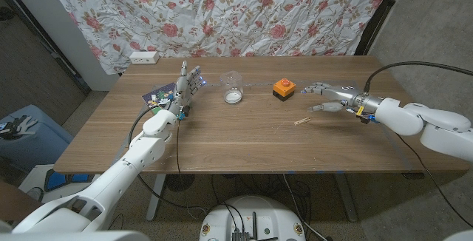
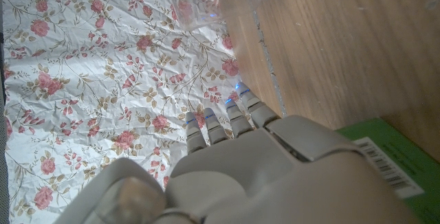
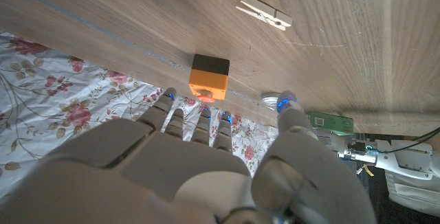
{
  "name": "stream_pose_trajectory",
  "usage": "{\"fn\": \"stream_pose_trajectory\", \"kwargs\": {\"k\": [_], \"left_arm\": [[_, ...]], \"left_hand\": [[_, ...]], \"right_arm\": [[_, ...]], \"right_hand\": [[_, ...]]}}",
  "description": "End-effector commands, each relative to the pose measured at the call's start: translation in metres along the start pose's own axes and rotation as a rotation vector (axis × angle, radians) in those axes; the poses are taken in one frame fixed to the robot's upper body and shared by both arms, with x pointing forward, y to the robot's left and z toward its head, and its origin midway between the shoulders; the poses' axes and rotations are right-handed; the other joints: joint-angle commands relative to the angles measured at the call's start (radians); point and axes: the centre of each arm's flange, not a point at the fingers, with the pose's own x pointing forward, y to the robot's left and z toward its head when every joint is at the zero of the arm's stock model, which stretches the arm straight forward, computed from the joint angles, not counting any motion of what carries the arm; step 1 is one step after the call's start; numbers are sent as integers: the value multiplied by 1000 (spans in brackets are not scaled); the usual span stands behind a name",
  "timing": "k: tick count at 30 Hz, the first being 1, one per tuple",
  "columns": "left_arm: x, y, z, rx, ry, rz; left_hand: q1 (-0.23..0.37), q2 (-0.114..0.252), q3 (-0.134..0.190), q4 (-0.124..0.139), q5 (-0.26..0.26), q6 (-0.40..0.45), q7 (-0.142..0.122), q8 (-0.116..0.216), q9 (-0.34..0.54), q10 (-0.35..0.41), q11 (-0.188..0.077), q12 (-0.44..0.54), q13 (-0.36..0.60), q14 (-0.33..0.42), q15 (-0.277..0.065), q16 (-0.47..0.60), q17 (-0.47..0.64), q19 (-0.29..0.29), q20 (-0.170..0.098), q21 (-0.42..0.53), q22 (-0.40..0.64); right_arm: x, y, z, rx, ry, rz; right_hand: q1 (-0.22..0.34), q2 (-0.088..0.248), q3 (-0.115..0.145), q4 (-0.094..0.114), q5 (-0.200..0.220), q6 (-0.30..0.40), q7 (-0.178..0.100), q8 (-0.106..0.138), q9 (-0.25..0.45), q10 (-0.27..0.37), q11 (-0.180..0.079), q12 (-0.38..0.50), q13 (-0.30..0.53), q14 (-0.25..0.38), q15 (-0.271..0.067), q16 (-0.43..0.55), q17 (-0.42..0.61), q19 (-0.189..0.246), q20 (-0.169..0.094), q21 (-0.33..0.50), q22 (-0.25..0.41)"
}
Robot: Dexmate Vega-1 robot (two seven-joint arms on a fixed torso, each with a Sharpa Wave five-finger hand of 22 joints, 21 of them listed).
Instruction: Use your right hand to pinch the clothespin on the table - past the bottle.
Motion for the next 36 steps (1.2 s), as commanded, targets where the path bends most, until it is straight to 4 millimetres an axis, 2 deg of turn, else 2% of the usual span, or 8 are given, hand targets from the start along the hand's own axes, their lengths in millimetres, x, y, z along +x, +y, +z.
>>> {"fn": "stream_pose_trajectory", "kwargs": {"k": [1,6,11,16,21,26,32,36], "left_arm": [[0,0,0,0,0,0],[0,0,0,0,0,0],[0,0,0,0,0,0],[0,0,0,0,0,0],[0,0,0,0,0,0],[0,0,0,0,0,0],[0,0,0,0,0,0],[0,0,0,0,0,0]], "left_hand": [[3,8,0,6,4,0,-9,6,5,2,-8,6,2,9,-7,5,4,7,-1,7,2],[3,8,0,6,4,0,-9,6,5,2,-8,6,2,9,-7,5,4,7,-1,7,2],[3,8,0,6,4,1,-9,6,5,4,-8,6,2,9,-7,5,4,7,-1,7,2],[3,8,0,6,4,1,-9,6,5,3,-7,6,2,8,-7,5,4,6,-2,7,2],[3,8,0,6,4,1,-9,6,5,1,-8,5,2,9,-7,5,4,7,-1,7,2],[3,8,0,6,4,0,-9,6,5,2,-7,6,2,8,-6,5,4,7,-1,7,2],[3,8,0,6,4,0,-9,6,5,2,-7,6,2,8,-7,5,4,7,-1,7,2],[3,8,0,6,4,0,-9,6,5,4,-7,6,2,8,-7,5,4,7,-1,7,2]], "right_arm": [[4,-9,6,-96,37,65],[7,-13,8,-138,55,78],[10,-18,10,-173,70,100],[13,-20,11,-198,65,114],[15,-21,11,-220,79,122],[18,-22,13,-252,92,161],[20,-22,15,-275,100,187],[22,-20,15,-285,105,206]], "right_hand": [[30,-20,9,1,7,16,-7,10,6,-5,11,0,6,12,9,9,1,15,11,9,2],[75,-63,12,3,-2,65,-31,31,9,-12,22,3,8,24,15,14,1,41,19,13,2],[107,-83,16,4,-13,71,-42,35,10,-25,40,2,10,35,22,17,1,61,21,15,2],[186,-118,31,4,-31,75,-49,40,14,-24,61,12,16,86,47,33,1,130,39,27,2],[246,-135,44,4,-35,112,-46,57,16,-15,65,17,19,108,41,38,1,169,50,28,0],[271,-143,49,4,-35,117,-46,60,17,-19,68,16,20,107,35,36,1,182,60,27,0],[296,-156,50,6,-36,139,-55,70,18,-27,74,14,21,111,28,35,1,195,58,24,0],[316,-166,51,8,-38,149,-56,77,21,-27,88,15,22,117,46,36,1,189,60,16,0]]}}
